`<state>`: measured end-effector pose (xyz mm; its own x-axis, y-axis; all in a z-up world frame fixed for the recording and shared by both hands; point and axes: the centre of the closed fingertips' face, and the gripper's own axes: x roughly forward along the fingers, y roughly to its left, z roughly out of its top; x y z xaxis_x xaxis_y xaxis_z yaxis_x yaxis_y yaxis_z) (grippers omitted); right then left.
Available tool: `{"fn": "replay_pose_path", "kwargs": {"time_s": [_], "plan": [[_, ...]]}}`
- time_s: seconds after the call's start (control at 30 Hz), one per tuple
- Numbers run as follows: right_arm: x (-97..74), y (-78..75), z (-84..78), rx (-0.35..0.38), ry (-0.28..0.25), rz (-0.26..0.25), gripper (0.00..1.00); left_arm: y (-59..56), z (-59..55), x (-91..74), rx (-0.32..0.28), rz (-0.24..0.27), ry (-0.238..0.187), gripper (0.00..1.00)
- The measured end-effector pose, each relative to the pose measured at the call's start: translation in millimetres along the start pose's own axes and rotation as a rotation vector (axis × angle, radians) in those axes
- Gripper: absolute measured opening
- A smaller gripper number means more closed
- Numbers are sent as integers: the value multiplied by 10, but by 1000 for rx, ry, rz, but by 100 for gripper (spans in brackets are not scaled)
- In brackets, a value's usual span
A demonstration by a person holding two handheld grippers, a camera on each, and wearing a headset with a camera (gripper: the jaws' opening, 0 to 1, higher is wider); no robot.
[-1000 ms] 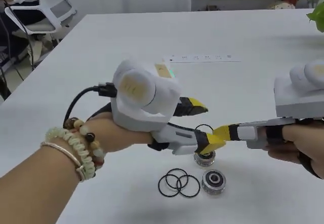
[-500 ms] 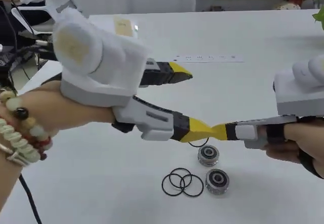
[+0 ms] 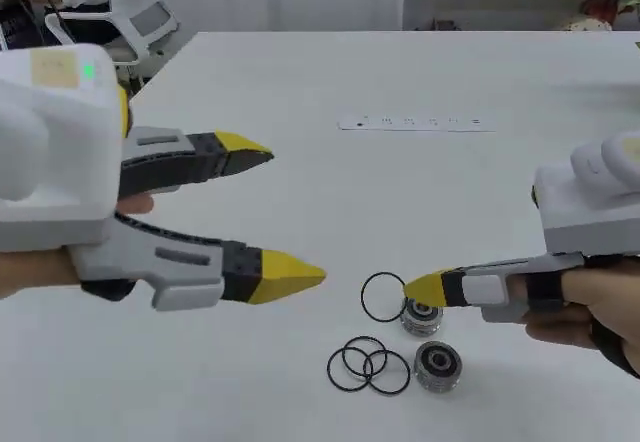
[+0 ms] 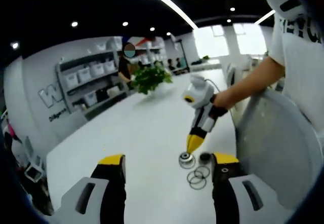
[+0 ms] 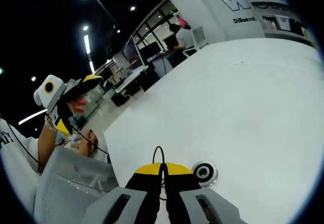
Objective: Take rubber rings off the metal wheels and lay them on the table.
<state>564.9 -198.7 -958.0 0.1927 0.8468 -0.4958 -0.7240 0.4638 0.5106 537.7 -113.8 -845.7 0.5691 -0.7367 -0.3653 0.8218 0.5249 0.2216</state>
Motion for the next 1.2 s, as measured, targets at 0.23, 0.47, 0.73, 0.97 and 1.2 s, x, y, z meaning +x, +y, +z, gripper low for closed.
{"fn": "replay_pose_path", "kwargs": {"time_s": [0.23, 0.47, 0.73, 0.97, 1.2], "plan": [[97, 41, -178, -2, 70, 21, 0, -20, -523, -185, -58, 34, 105, 75], [141, 31, -308, 3, 112, 20, 0, -112, -850, -244, -154, 53, 141, 75], [187, -67, -412, 45, 138, 16, 0, -189, -1123, -336, -213, 74, 188, 75], [201, -91, -437, 56, 146, 9, 0, -196, -1180, -364, -244, 98, 189, 75], [216, -144, -437, 43, 150, -12, 0, -218, -1190, -357, -249, 99, 191, 74]]}}
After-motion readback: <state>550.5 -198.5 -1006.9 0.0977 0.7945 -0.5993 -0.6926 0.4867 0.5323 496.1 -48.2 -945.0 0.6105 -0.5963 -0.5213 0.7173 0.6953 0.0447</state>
